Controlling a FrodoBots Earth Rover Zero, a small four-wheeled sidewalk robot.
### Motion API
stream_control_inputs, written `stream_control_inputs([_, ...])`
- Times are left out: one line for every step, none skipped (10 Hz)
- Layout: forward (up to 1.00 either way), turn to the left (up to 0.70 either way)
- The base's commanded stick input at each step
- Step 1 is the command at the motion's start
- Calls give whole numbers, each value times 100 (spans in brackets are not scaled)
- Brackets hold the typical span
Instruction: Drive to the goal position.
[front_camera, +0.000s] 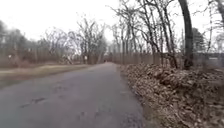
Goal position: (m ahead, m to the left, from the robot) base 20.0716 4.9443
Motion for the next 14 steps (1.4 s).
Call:
stream_control_inputs([100, 0])
stream_control_inputs([100, 0])
stream_control_inputs([100, 0])
stream_control_inputs([100, 0])
stream_control_inputs([100, 0])
stream_control_inputs([100, 0])
stream_control_inputs([100, 0])
stream_control_inputs([100, 0])
stream_control_inputs([100, 0])
stream_control_inputs([100, 0])
stream_control_inputs([100, 0])
stream_control_inputs([100, 0])
stream_control_inputs([100, 0])
stream_control_inputs([100, 0])
